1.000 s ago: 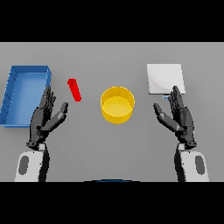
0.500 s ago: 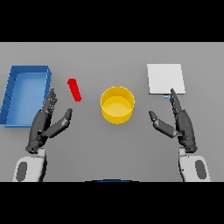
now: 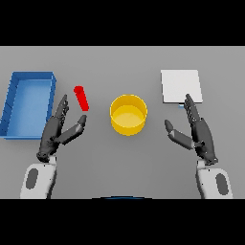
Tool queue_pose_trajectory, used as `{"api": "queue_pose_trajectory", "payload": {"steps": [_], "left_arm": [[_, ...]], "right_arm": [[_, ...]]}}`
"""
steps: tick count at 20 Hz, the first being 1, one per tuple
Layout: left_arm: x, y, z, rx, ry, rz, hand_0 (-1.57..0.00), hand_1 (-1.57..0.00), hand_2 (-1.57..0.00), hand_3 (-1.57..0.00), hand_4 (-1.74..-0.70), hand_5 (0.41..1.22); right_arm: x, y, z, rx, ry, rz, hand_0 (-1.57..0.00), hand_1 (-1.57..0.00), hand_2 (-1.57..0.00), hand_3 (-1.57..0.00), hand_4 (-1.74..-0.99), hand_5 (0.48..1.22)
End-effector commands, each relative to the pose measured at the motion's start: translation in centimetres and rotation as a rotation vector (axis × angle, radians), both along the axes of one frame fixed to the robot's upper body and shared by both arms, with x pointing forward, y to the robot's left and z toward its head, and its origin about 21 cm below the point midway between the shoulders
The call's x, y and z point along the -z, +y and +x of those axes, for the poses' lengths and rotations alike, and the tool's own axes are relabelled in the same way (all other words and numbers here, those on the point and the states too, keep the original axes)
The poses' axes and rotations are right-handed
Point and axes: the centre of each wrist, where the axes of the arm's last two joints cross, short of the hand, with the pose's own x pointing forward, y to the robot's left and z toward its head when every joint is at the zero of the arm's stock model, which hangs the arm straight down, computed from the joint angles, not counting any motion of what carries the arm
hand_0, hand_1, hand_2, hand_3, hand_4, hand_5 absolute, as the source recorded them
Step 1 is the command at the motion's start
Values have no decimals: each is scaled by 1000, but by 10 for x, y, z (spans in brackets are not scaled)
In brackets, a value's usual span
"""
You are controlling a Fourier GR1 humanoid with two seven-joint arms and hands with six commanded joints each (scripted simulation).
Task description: Pick up the red beaker and tilt it to pour out 1 green nut into yellow bowl. Pick up the yellow bowl and place it on the metallic measuring scale.
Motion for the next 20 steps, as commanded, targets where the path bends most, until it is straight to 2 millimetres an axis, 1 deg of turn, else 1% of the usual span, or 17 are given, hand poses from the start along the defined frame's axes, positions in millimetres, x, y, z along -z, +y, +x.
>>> {"api": "queue_pose_trajectory", "payload": {"steps": [1,2,3,4,5,6,7,8,9,10,11,12,14,15,18,20], "left_arm": [[3,4,9,-4,-1,10,1,1,1,1,-1202,661],[5,4,14,-4,-5,4,1,1,1,1,-1211,664],[5,2,22,-8,1,17,1,1,1,1,-1213,663],[6,1,31,-9,-4,18,1,1,1,1,-1211,659],[11,-1,35,-12,-7,21,1,1,1,1,-1211,654],[11,-2,45,-15,0,25,1,1,1,1,-1214,651],[9,-1,52,-20,-9,27,1,1,1,1,-1213,646],[12,-4,57,-15,-6,20,1,1,1,1,-1219,644],[15,-3,64,-16,1,22,1,1,1,1,-1222,638],[18,-3,66,-14,-18,18,1,1,1,1,-1228,636],[20,-8,72,-11,-13,15,1,1,1,1,-1230,635],[19,-11,78,-15,-15,33,1,1,1,1,-1225,635],[21,-12,84,-14,-16,57,1,1,1,1,-1221,635],[18,-13,89,-13,-14,66,1,1,1,1,-1225,639],[24,-20,100,-7,-17,66,1,1,1,1,-1258,668],[28,-24,104,1,-26,52,1,1,1,1,-1290,686]], "right_arm": [[1,-2,-2,-3,-5,6,1,1,1,1,-1294,623],[4,-1,-2,-5,10,1,1,1,1,1,-1295,623],[3,-4,0,-4,5,0,1,1,1,1,-1296,621],[1,-4,1,-2,3,2,1,1,1,1,-1292,617],[1,-2,-3,3,-1,8,1,1,1,1,-1292,615],[0,-1,-2,2,-3,0,1,1,1,1,-1290,617],[3,-3,-5,4,10,1,1,1,1,1,-1293,618],[4,-5,-4,10,8,-1,1,1,1,1,-1295,622],[3,-5,1,17,11,-3,1,1,1,1,-1297,625],[1,-7,1,14,6,1,1,1,1,1,-1298,628],[0,-10,2,14,11,5,1,1,1,1,-1303,631],[1,-5,0,12,7,1,1,1,1,1,-1301,631],[1,-3,1,23,17,-15,1,1,1,1,-1299,634],[3,-1,0,20,14,-17,1,1,1,1,-1303,637],[1,-5,-1,24,9,-21,1,1,1,1,-1300,642],[2,-6,-2,23,7,-20,1,1,1,1,-1300,646]]}}
